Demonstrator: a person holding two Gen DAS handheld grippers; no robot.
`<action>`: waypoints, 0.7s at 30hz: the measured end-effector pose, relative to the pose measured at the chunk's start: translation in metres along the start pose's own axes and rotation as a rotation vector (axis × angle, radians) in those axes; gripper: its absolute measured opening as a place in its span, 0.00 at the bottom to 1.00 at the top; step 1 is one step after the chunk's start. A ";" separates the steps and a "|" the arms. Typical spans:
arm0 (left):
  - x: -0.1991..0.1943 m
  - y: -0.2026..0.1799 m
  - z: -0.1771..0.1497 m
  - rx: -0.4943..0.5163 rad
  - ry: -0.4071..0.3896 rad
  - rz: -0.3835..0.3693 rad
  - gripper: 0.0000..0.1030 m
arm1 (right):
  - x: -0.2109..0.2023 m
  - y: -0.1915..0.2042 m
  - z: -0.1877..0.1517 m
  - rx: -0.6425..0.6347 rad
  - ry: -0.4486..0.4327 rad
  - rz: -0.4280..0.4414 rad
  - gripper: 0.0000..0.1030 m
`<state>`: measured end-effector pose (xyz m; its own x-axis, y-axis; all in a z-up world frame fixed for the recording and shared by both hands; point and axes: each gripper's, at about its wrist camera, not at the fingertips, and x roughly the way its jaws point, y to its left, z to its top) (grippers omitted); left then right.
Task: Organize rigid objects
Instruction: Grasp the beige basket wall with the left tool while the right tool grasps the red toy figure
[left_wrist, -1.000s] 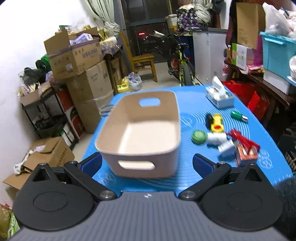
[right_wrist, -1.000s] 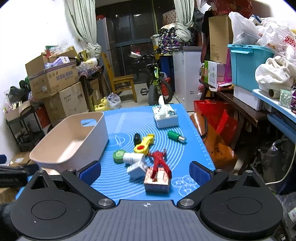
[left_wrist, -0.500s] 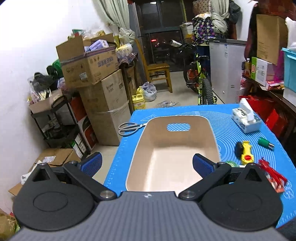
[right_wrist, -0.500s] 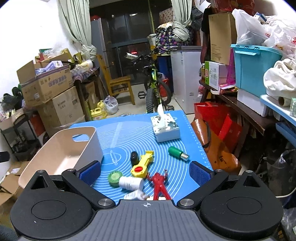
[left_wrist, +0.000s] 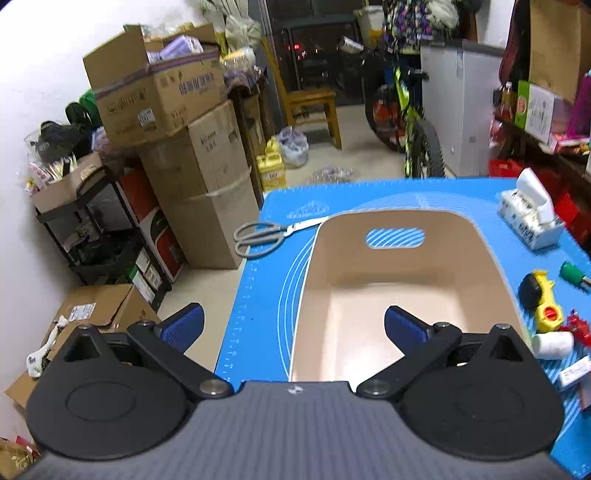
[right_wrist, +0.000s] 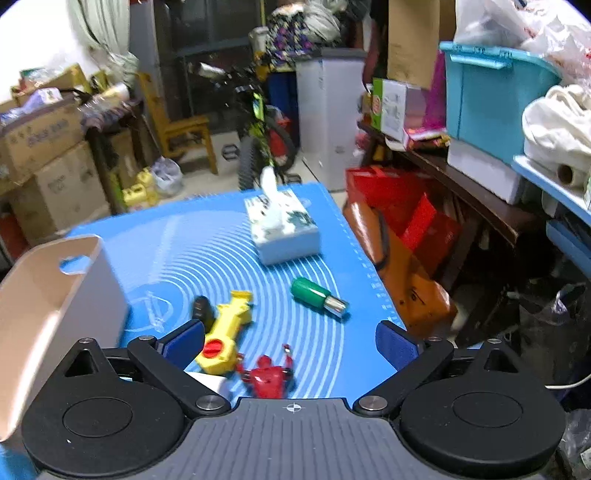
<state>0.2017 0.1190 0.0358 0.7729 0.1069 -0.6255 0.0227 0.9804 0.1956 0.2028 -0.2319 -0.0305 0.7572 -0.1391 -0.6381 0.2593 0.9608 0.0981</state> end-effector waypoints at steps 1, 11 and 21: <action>0.006 0.001 0.000 0.005 0.016 -0.004 0.99 | 0.007 -0.001 0.000 0.000 0.016 -0.007 0.96; 0.051 0.007 -0.013 0.038 0.191 -0.028 0.99 | 0.058 0.006 0.001 -0.072 0.111 -0.054 0.94; 0.068 0.014 -0.020 0.020 0.307 -0.066 0.75 | 0.088 0.017 -0.013 -0.163 0.237 -0.058 0.90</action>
<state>0.2416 0.1433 -0.0195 0.5417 0.0914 -0.8356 0.0814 0.9837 0.1604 0.2655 -0.2249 -0.0951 0.5778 -0.1540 -0.8016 0.1837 0.9814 -0.0561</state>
